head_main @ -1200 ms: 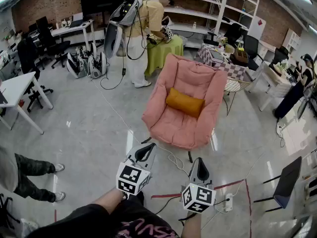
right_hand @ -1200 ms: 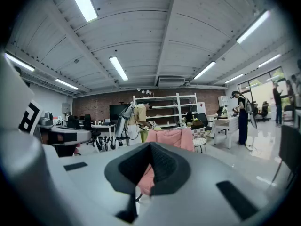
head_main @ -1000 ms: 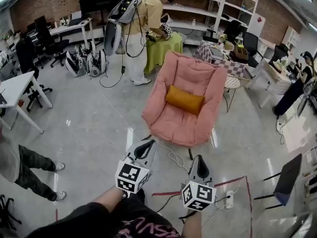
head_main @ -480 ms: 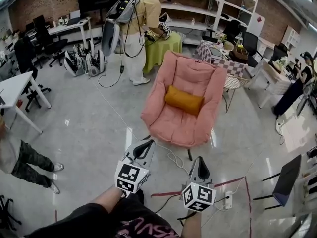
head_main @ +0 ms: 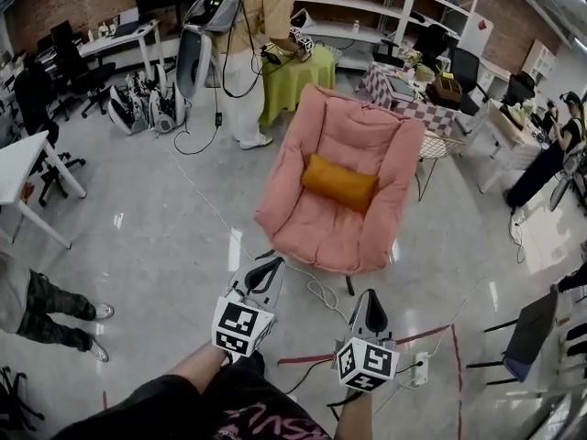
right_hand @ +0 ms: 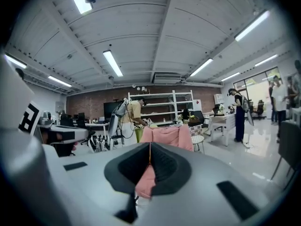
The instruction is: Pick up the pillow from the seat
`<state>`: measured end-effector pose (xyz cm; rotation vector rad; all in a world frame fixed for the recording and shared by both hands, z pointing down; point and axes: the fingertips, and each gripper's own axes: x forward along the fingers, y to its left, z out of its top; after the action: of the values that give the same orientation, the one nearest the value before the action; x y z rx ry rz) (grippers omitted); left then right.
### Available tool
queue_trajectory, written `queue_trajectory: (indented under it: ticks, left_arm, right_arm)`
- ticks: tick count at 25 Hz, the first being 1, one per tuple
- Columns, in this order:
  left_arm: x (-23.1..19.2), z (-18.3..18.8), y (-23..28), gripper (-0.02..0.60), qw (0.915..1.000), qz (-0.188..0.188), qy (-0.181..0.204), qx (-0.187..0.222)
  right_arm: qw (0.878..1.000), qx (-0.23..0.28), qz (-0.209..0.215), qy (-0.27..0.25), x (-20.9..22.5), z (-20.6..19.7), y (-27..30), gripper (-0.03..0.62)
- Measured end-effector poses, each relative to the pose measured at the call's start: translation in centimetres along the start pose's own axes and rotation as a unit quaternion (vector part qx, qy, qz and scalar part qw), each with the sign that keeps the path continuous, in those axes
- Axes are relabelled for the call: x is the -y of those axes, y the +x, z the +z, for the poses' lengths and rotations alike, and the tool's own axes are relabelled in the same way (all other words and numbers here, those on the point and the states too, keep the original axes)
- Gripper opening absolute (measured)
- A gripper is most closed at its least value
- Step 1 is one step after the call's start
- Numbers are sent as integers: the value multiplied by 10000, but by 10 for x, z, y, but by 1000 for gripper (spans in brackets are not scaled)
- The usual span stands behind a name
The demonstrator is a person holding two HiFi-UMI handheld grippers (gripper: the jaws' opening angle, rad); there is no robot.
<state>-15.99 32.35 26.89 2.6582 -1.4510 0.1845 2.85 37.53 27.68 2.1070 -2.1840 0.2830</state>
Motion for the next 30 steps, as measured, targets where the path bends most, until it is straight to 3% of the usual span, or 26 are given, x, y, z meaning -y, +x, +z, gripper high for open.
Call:
queue_trajectory:
  ticks: [19, 30]
  left_arm:
    - [-123, 24, 84, 9, 9999, -163, -29, 23]
    - [-146, 21, 92, 9, 9992, -362, -178, 29]
  right_arm:
    - [9982, -31, -539, -258, -26, 31, 117, 21]
    - [9966, -15, -746, -352, -41, 38, 125, 20]
